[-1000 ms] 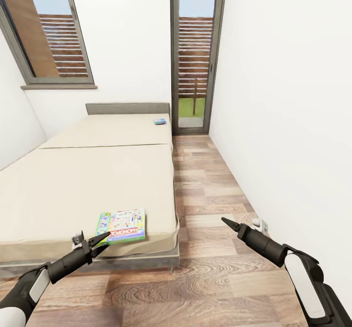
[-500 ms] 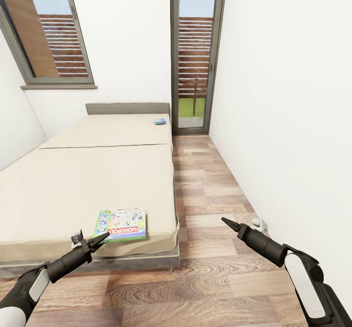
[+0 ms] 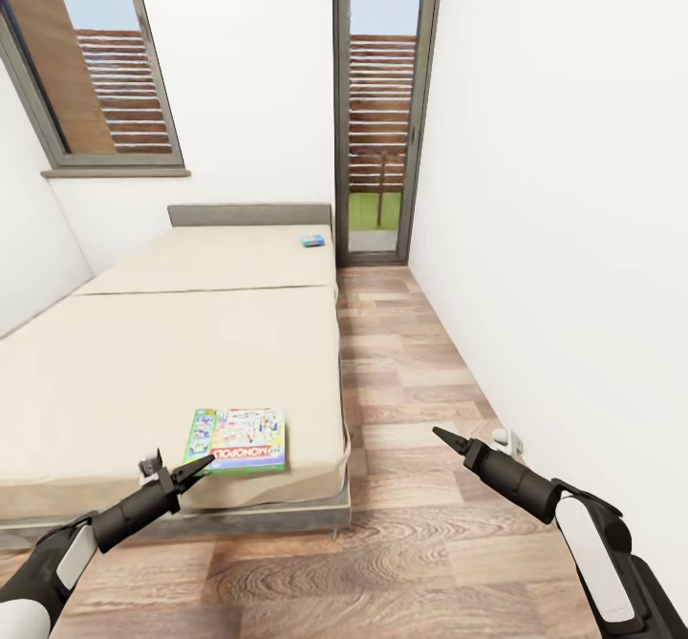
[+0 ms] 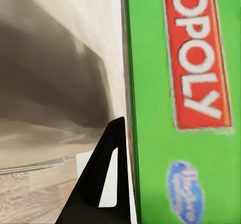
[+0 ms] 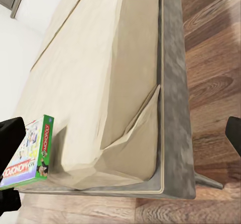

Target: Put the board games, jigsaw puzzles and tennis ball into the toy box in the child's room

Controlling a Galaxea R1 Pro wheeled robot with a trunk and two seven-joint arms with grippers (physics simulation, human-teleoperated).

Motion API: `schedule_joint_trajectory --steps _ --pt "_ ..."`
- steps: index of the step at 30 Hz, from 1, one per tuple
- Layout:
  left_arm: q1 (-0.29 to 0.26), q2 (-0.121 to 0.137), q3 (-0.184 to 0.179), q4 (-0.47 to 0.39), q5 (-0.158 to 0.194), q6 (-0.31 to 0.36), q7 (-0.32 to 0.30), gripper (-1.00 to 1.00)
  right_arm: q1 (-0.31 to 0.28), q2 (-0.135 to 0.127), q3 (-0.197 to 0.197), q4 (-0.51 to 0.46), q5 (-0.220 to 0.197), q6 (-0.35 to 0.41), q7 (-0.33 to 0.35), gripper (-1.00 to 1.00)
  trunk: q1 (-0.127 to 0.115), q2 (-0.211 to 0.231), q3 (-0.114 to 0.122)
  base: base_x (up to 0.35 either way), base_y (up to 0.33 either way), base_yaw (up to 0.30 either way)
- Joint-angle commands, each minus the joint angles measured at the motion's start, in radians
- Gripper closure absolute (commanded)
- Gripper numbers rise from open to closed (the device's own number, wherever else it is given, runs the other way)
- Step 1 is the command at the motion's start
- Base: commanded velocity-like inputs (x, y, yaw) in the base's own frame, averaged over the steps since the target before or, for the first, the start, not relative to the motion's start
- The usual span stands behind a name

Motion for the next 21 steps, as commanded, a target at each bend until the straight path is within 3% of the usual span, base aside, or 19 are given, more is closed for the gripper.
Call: schedule_joint_trajectory --steps 1,7,12,21 --pt "0.000 0.000 0.000 -0.004 0.001 0.011 -0.002 1.00 -0.001 0.000 -0.002 0.000 -0.001 0.006 0.003 -1.00 -0.004 0.007 0.002 0.000 0.000 0.000" --pt "0.000 0.001 -0.002 -0.054 -0.004 0.070 -0.001 1.00 -0.001 0.000 -0.002 0.000 -0.001 0.006 0.002 -1.00 -0.027 0.049 0.021 0.000 0.000 0.000" --pt "0.001 0.005 -0.007 -0.147 -0.011 0.174 0.000 1.00 -0.001 0.000 -0.002 0.001 0.001 0.006 0.002 -1.00 -0.046 0.084 0.037 0.000 0.000 0.000" --pt "0.006 0.068 -0.012 -0.284 -0.010 0.319 -0.001 1.00 -0.001 0.000 -0.001 0.004 0.001 0.004 0.002 -1.00 -0.046 0.084 0.037 0.000 0.000 0.000"
